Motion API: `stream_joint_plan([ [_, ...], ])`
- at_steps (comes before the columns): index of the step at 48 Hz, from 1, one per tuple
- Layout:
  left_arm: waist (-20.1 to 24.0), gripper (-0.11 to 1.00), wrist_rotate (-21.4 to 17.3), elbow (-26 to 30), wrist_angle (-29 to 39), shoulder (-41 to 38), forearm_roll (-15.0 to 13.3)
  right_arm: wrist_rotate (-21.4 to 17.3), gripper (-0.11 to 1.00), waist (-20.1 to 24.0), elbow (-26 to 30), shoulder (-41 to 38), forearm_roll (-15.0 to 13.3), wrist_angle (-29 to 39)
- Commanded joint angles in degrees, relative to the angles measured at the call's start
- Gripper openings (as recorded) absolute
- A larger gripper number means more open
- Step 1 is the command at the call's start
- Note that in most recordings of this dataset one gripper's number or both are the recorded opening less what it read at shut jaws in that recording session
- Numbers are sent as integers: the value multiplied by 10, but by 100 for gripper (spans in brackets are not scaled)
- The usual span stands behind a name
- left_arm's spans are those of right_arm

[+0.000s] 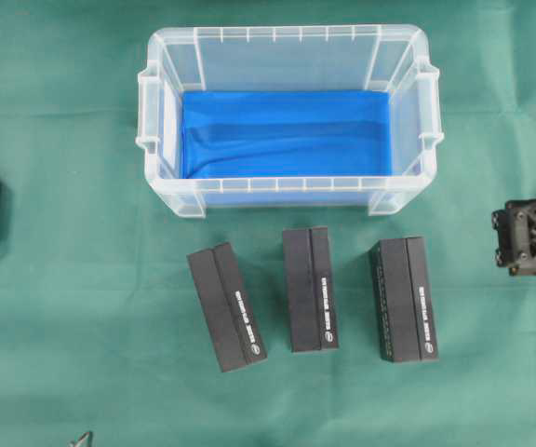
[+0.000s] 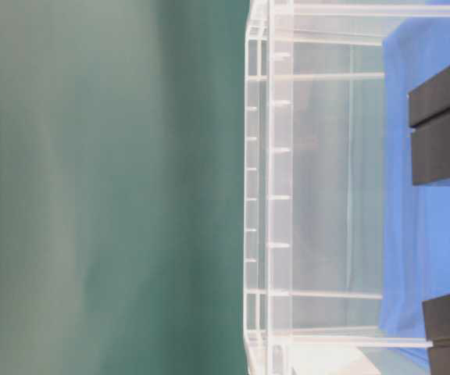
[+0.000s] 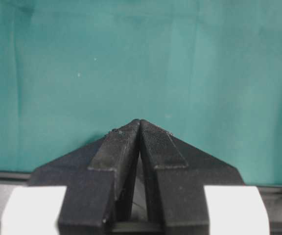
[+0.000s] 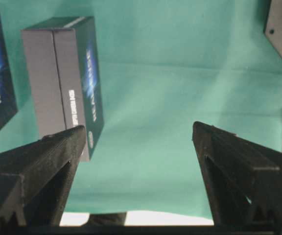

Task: Take the box out of the case with the right arm.
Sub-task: 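Open the right gripper and withdraw it to the right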

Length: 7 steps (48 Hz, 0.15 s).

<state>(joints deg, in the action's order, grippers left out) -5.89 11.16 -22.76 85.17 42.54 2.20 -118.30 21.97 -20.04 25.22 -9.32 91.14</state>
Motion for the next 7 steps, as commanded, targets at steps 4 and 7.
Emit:
stream_joint_plan([
  [4, 2, 0, 1, 6, -4, -1, 1, 23, 87, -26, 2, 11, -5, 3],
  [7, 1, 0, 1, 6, -4, -2, 1, 43, 87, -44, -2, 17, -6, 3],
])
